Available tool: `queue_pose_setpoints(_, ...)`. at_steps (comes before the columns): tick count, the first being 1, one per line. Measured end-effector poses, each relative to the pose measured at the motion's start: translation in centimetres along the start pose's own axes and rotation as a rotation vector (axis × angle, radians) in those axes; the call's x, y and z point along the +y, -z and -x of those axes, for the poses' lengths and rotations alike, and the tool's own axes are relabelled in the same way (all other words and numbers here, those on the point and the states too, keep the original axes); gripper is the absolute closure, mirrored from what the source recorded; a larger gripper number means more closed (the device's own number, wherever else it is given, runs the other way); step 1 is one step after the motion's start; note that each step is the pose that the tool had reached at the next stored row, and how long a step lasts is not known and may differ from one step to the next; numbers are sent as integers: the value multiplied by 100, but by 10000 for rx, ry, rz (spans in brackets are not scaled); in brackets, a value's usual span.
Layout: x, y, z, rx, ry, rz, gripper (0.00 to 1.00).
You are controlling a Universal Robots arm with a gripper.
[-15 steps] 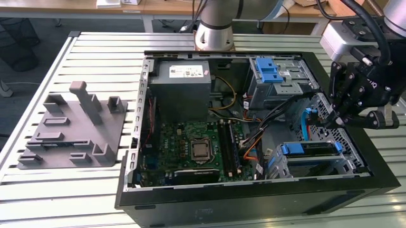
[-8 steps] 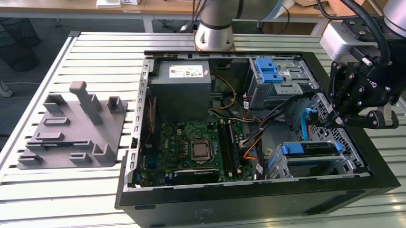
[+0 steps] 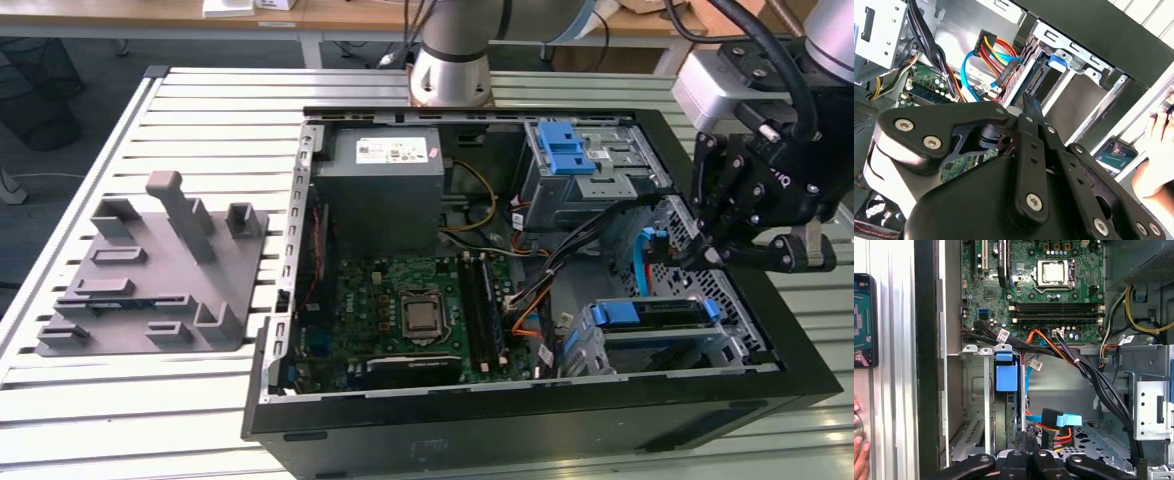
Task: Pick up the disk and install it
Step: 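Insert the first disk wire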
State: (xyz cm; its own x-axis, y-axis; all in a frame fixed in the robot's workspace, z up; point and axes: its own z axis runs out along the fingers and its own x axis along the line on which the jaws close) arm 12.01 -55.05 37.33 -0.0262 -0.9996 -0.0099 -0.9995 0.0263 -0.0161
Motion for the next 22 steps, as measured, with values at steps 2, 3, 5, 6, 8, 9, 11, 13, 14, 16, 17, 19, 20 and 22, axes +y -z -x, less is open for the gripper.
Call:
queue_pose_setpoints(2, 1, -15, 42, 1, -1, -1, 89)
queue_pose_setpoints(3, 1, -19, 68, -2, 0, -1, 89)
queue_pose_setpoints(5, 3, -29, 125, -5, -1, -1, 89)
queue_pose_setpoints(6, 3, -36, 149, -6, 0, 0, 89)
queue_pose_setpoints(8, 1, -99, 180, -6, -8, -128, 89)
queue_pose_setpoints(9, 1, -115, 180, -7, -8, -181, 89)
queue_pose_setpoints(11, 1, -115, 180, -7, -7, -189, 89)
queue_pose_setpoints(13, 1, -115, 180, -7, -7, -190, 89)
queue_pose_setpoints(14, 1, -116, 180, -8, -7, -190, 83)
queue_pose_setpoints(16, 1, -116, 180, -8, -8, -191, 81)
queue_pose_setpoints(17, 1, -116, 180, -8, -7, -191, 81)
queue_pose_setpoints(19, 1, -116, 180, -9, -8, -191, 75)
queue_pose_setpoints(20, 1, -117, 180, -9, -7, -191, 75)
queue_pose_setpoints(22, 1, -123, 184, -11, -8, -191, 68)
